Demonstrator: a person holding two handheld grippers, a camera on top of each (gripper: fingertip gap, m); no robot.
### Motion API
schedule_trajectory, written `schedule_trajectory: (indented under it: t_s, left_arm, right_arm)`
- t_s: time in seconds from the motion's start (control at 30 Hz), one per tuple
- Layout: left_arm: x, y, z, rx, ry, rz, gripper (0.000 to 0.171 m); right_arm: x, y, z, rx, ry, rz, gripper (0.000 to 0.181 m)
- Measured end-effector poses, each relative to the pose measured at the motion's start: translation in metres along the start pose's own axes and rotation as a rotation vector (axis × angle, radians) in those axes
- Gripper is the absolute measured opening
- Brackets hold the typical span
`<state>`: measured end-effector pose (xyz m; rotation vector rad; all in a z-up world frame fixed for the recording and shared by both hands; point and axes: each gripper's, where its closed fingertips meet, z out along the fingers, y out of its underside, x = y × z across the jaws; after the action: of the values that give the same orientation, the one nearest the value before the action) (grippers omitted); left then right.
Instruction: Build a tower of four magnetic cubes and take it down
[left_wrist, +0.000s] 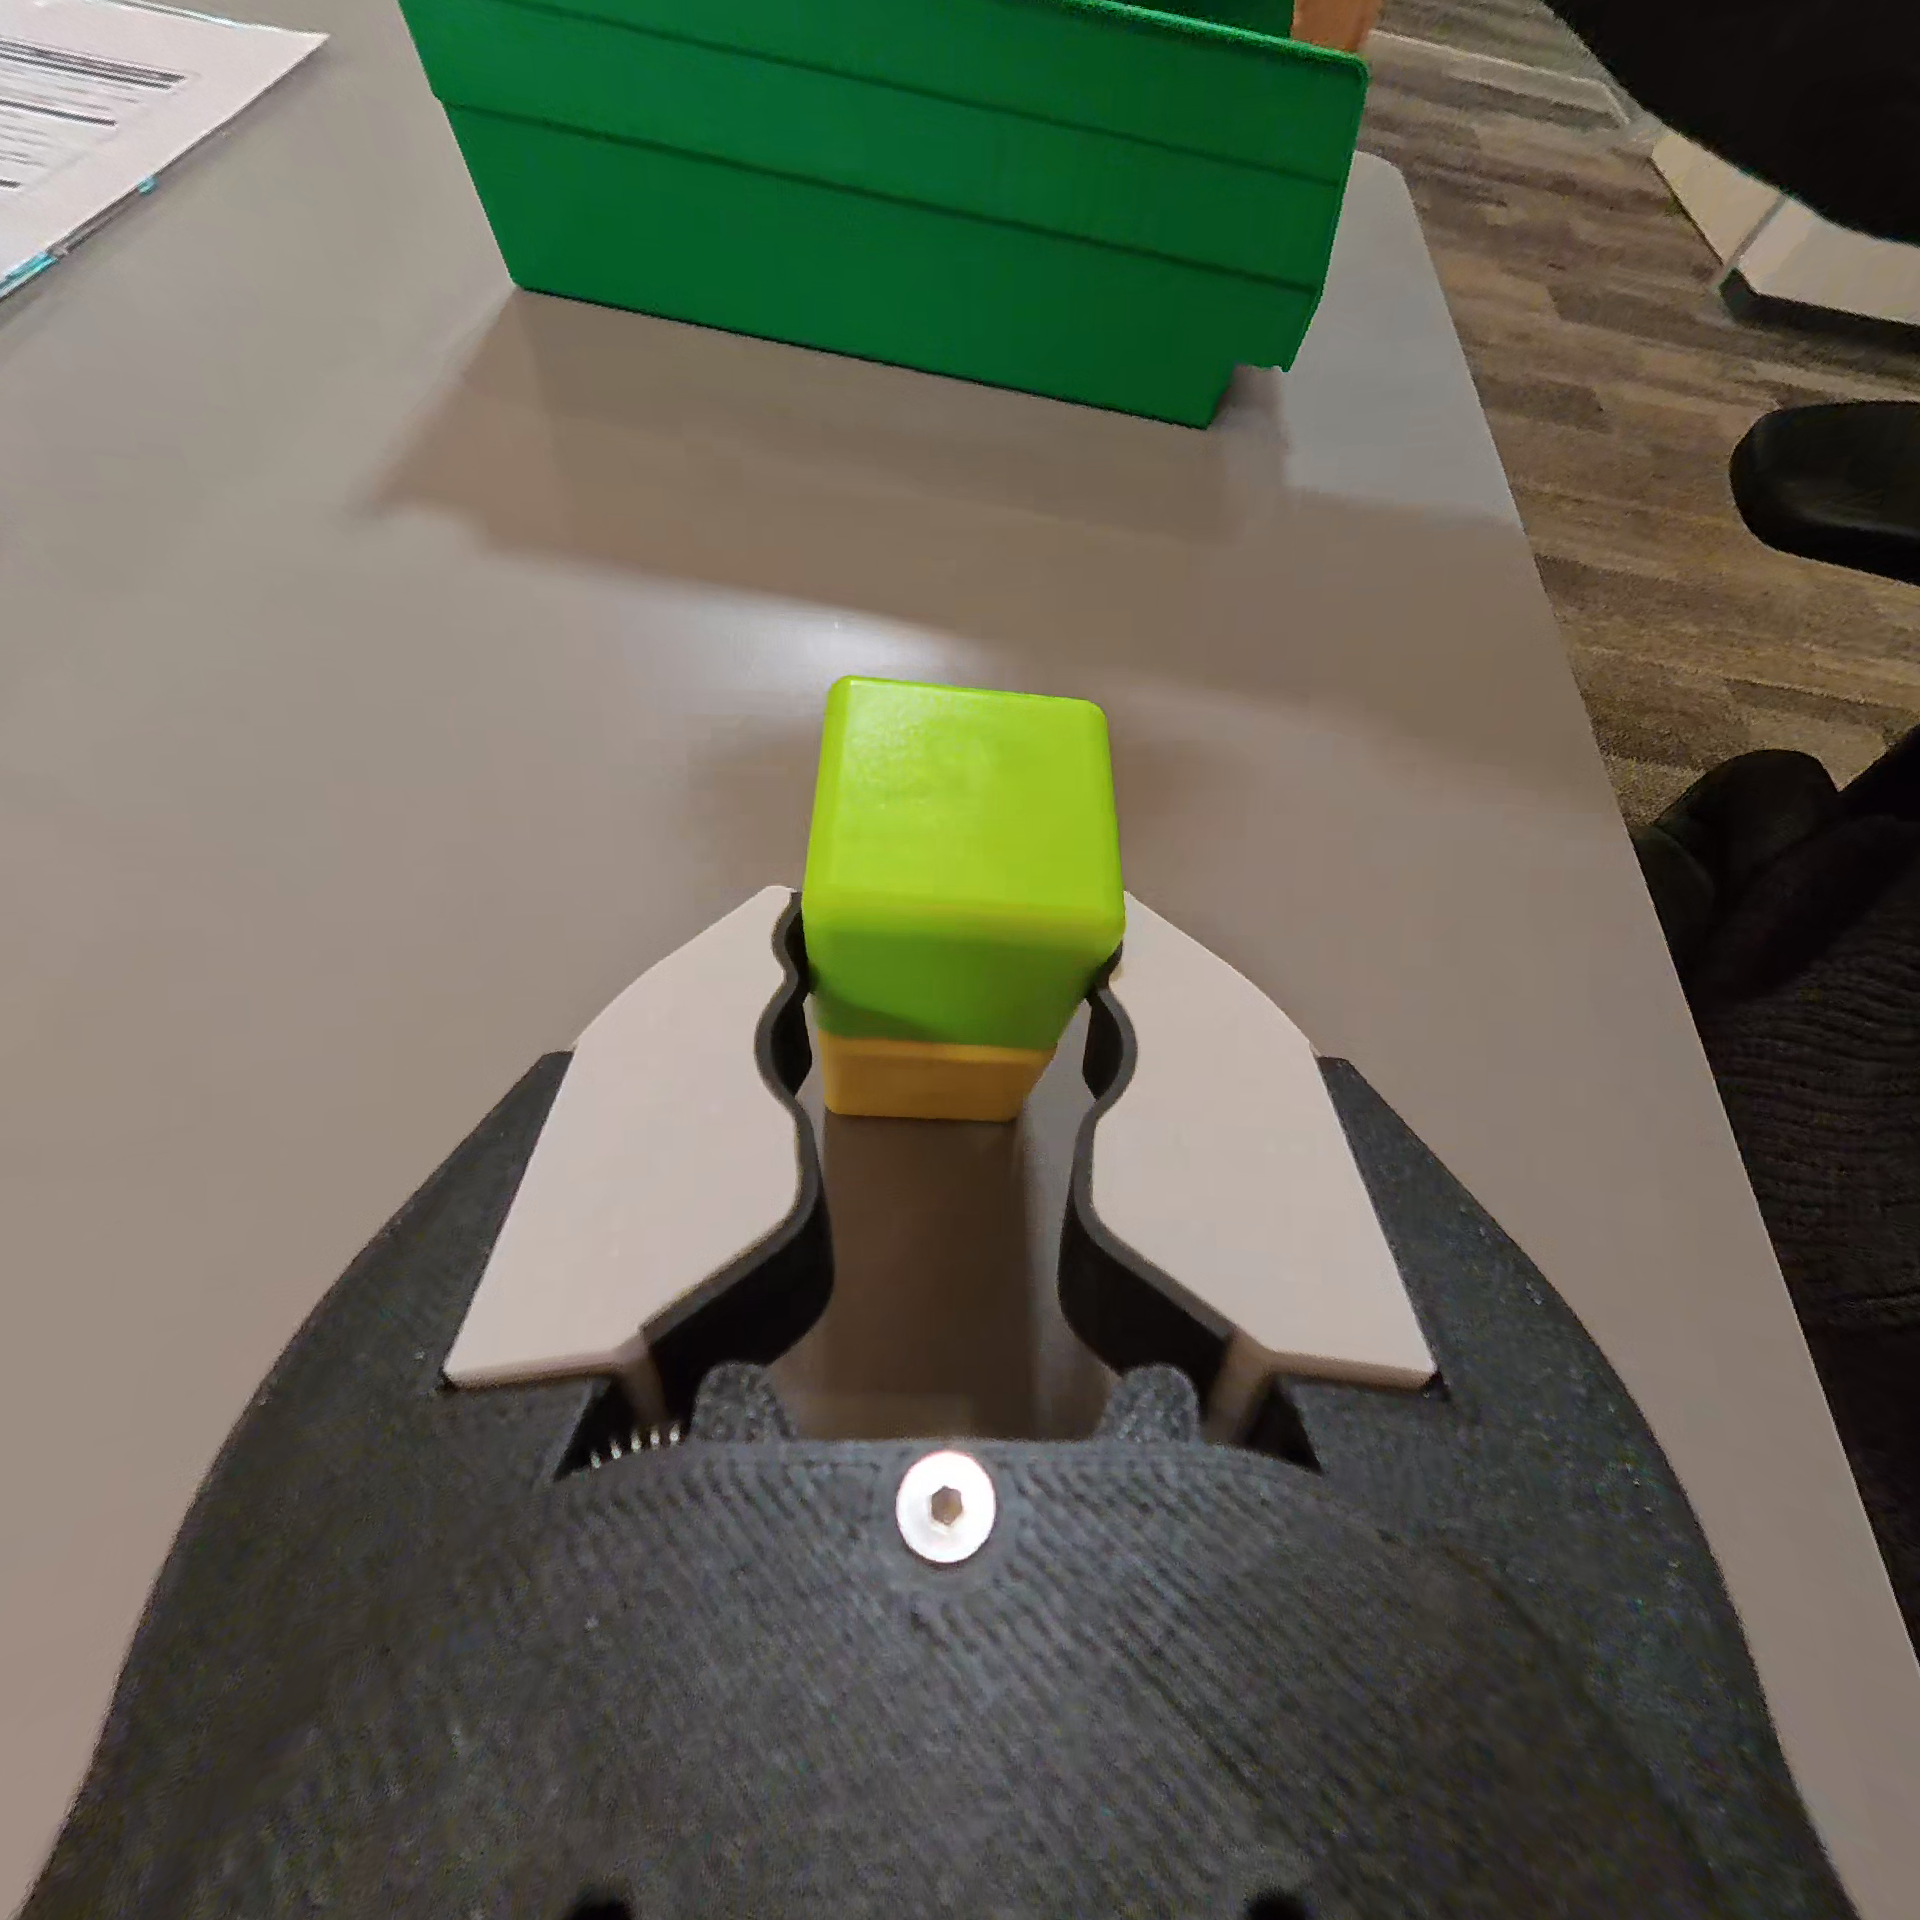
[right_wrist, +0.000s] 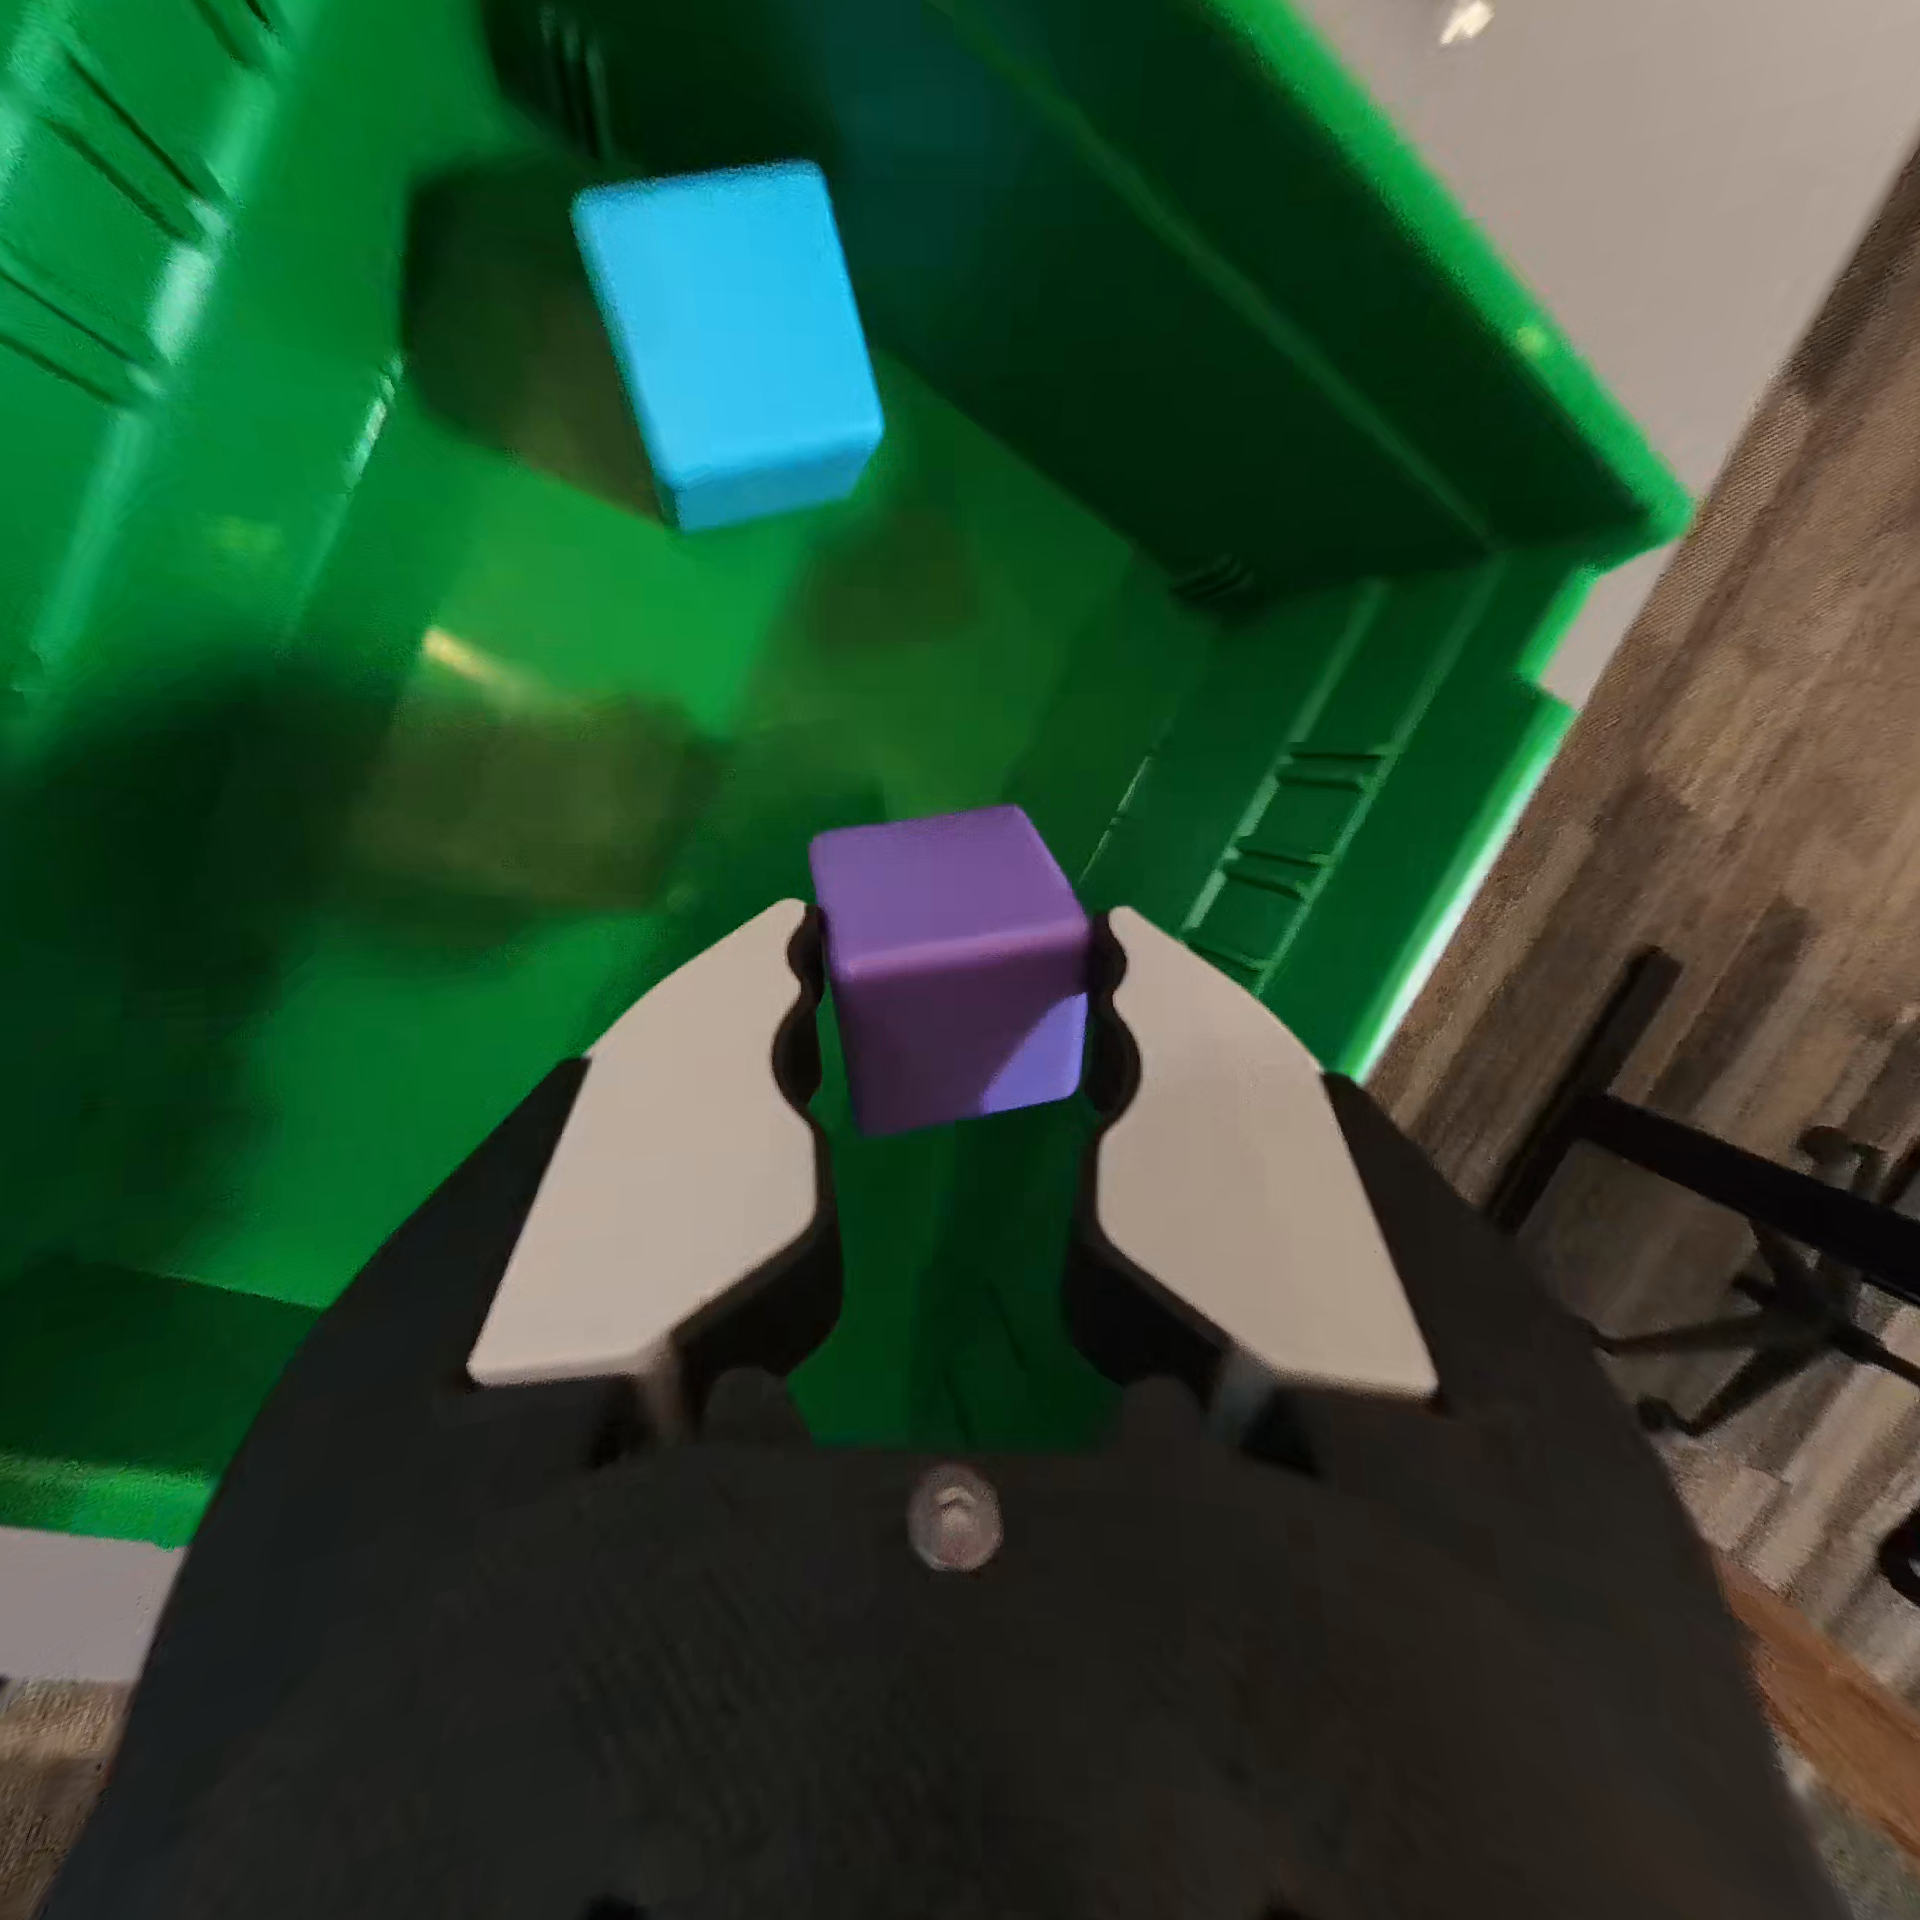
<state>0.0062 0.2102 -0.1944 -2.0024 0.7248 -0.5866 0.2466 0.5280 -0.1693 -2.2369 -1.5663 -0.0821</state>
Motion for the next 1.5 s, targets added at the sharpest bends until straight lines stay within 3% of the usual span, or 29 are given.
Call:
schedule_trajectory:
  t_s: [0.23, 0.5, 0.67, 0.83, 1.0, 1.2, 1.37, 1.43, 1.5]
  left_arm:
    - [0.0, 0.001, 0.001, -0.009, -0.009, 0.002, 0.05]
    - [0.001, 0.004, 0.002, -0.026, 0.001, -0.01, 0.05]
    - [0.002, 0.005, 0.002, -0.037, -0.001, -0.002, 0.05]
    - [0.003, 0.008, 0.003, -0.055, 0.018, -0.021, 0.05]
    - [0.0, 0.008, 0.002, -0.051, 0.002, -0.029, 0.055]
    - [-0.002, 0.007, -0.001, -0.037, -0.023, -0.016, 0.059]
    - [-0.004, 0.02, 0.001, -0.129, -0.063, 0.054, 0.07]
    - [-0.005, 0.025, 0.003, -0.169, -0.078, 0.063, 0.072]
    - [-0.005, 0.028, 0.005, -0.193, -0.083, 0.072, 0.072]
  right_arm:
    - [-0.006, 0.012, 0.033, -0.127, -0.038, -0.055, 0.051]
    - [0.002, 0.004, 0.034, -0.162, -0.008, 0.006, 0.05]
    - [0.003, -0.011, 0.018, -0.065, 0.0, 0.023, 0.055]
    - [-0.004, -0.044, -0.03, 0.142, 0.05, 0.033, 0.055]
    - [-0.075, -0.099, -0.098, 0.49, -0.093, -0.019, 0.051]
    - [-0.237, -0.138, -0.161, 0.902, -0.53, -0.151, 0.057]
    - [-0.329, -0.139, -0.136, 0.973, -0.705, -0.274, 0.064]
    - [-0.344, -0.138, -0.111, 0.905, -0.709, -0.314, 0.078]
    - [-0.354, -0.139, -0.099, 0.891, -0.755, -0.318, 0.078]
